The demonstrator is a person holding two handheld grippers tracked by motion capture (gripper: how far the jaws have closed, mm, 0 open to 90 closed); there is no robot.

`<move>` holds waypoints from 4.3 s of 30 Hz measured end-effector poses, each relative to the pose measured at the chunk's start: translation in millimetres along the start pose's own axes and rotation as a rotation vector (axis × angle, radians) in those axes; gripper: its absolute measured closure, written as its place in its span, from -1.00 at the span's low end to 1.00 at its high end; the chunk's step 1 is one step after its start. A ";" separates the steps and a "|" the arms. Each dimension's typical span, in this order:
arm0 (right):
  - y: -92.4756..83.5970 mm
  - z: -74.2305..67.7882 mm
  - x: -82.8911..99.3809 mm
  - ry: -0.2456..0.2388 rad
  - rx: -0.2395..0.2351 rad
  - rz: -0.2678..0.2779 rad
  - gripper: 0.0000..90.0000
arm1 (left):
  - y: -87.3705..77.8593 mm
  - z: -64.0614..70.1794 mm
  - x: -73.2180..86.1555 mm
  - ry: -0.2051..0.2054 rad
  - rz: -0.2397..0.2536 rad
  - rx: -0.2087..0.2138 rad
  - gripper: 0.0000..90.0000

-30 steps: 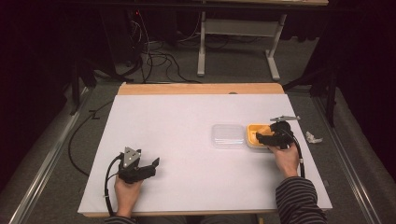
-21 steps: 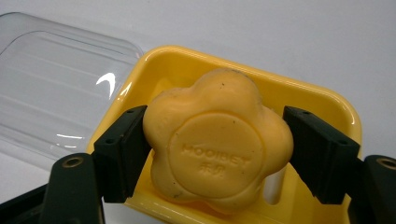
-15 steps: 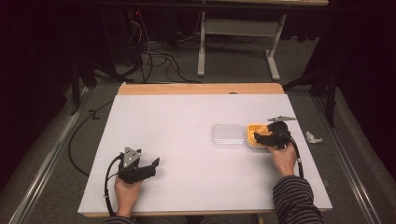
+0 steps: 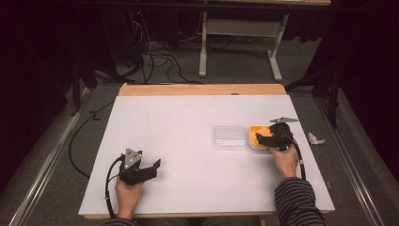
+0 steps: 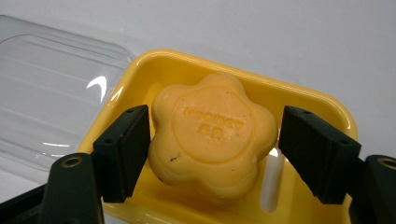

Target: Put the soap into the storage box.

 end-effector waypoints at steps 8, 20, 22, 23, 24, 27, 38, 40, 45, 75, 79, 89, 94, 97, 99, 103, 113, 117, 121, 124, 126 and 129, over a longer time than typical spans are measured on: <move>-2.1 0.0 0.9 -0.002 0.001 0.009 -0.42 | 0.1 0.2 0.0 -0.003 -0.001 0.005 -0.57; -15.6 2.1 -0.4 0.014 -0.011 0.080 -0.49 | 0.2 0.0 0.0 -0.001 -0.004 0.006 -0.57; -18.8 2.6 -0.7 0.011 -0.011 0.090 -0.49 | 0.2 0.0 0.0 -0.001 -0.004 0.007 -0.57; -20.1 2.6 -0.6 0.013 -0.013 0.092 -0.49 | 0.2 0.0 0.0 -0.001 -0.004 0.007 -0.57; -20.9 2.6 -0.7 0.014 -0.013 0.097 -0.49 | 0.3 0.0 0.0 -0.001 -0.003 0.006 -0.57; -24.7 2.7 -1.1 0.016 -0.019 0.114 -0.49 | 0.3 0.1 0.0 -0.001 -0.003 0.006 -0.56; -40.5 2.3 -1.0 0.041 -0.022 0.172 -0.59 | 0.1 0.1 0.0 0.000 -0.002 0.002 -0.57; -41.0 1.9 0.0 0.038 -0.032 0.156 -0.64 | 0.1 0.3 0.0 0.000 -0.002 0.002 -0.57; -45.1 1.0 3.4 0.032 -0.056 0.141 -0.68 | 0.1 0.1 0.0 0.000 -0.002 0.001 -0.57; -70.5 -6.1 24.8 0.030 -0.075 0.211 -0.69 | 0.3 0.8 -0.1 -0.003 0.001 0.000 -0.57; -72.8 -9.5 29.2 0.020 -0.087 0.217 -0.68 | 0.3 0.8 -0.1 -0.004 0.003 0.000 -0.57; -80.4 -18.9 38.0 0.002 -0.110 0.246 -0.67 | 0.5 0.9 -0.1 -0.003 0.001 0.001 -0.56; -83.4 -24.4 40.8 -0.024 -0.125 0.262 -0.67 | 0.4 0.8 -0.1 -0.001 -0.001 0.001 -0.56; -85.2 -27.7 41.8 -0.035 -0.137 0.272 -0.66 | 0.4 0.7 -0.1 0.000 -0.002 0.002 -0.56; -86.6 -29.8 42.5 -0.038 -0.142 0.276 -0.65 | 0.4 0.7 -0.1 0.000 -0.002 0.002 -0.56; -89.7 -34.8 45.0 -0.038 -0.155 0.284 -0.64 | 0.4 0.6 -0.1 0.000 -0.002 0.002 -0.56; -93.0 -42.1 50.0 -0.040 -0.171 0.300 -0.63 | 0.4 0.8 -0.1 -0.001 0.001 0.000 -0.56; -93.2 -45.6 51.6 -0.041 -0.180 0.301 -0.62 | 0.3 0.9 -0.1 -0.001 0.001 -0.001 -0.56; -93.9 -49.8 53.0 -0.048 -0.189 0.303 -0.61 | 0.3 0.9 0.0 0.001 0.001 -0.002 -0.56; -94.6 -52.2 53.7 -0.049 -0.196 0.305 -0.61 | 0.2 0.9 0.0 0.002 0.000 -0.001 -0.56; -94.7 -53.4 54.2 -0.051 -0.198 0.306 -0.60 | 0.1 0.9 0.0 0.002 -0.001 -0.002 -0.56; -94.6 -55.7 55.3 -0.053 -0.203 0.303 -0.60 | 0.1 0.9 0.0 0.002 0.000 -0.001 -0.56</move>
Point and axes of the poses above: each handheld gripper's, and its own axes: y roughly forward along the jaws, x roughly out of its underside, z roughly to its right, the point moved 4 cm from there along y, roughly forward along the jaws, and after that the axes turned 8 degrees about -z, right-handed, at the moved point
